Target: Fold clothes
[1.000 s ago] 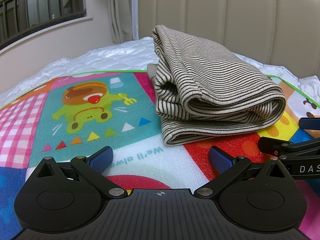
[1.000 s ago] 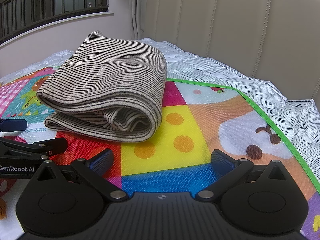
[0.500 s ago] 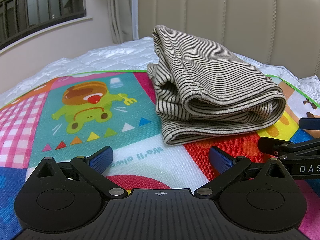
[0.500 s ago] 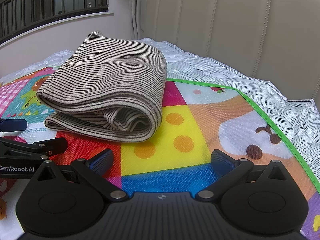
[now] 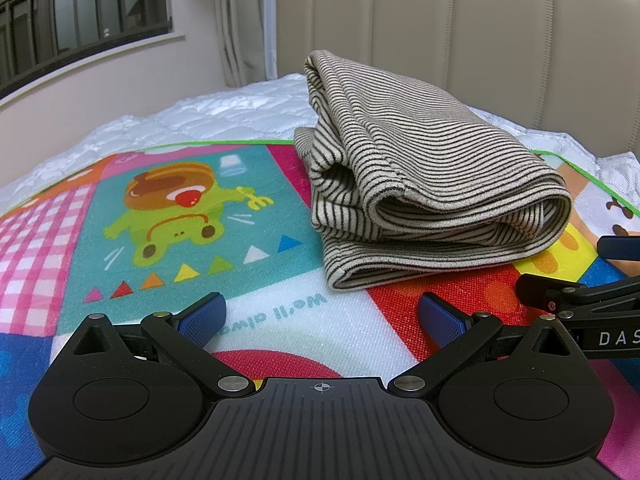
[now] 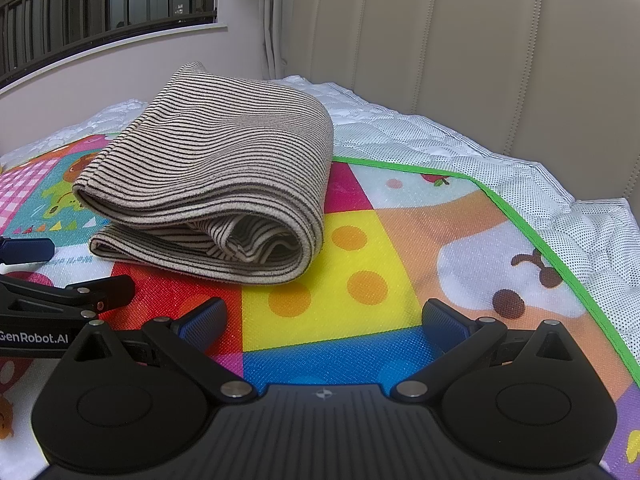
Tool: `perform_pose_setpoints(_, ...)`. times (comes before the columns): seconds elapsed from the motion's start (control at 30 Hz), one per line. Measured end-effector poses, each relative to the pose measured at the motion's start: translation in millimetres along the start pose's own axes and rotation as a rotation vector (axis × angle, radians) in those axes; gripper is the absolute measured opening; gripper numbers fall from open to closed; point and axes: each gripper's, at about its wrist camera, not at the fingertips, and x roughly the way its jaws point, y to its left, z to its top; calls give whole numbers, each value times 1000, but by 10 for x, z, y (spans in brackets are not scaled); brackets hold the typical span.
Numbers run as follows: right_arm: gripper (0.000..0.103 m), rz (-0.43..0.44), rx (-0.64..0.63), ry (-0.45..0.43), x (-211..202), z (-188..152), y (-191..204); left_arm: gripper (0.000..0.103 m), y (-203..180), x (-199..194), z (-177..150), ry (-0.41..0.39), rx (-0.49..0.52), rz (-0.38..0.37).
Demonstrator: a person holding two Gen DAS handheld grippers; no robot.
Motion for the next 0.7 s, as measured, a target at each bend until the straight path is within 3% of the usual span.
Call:
perform_pose_setpoints(0.57,103,2,3,-3,-5,2,-7,103,68,13,21,6,-39,-37)
perform_pose_setpoints(0.7,103,5,7,-4,-4,-3,-15,103,100,-11,65,49,-37,-69)
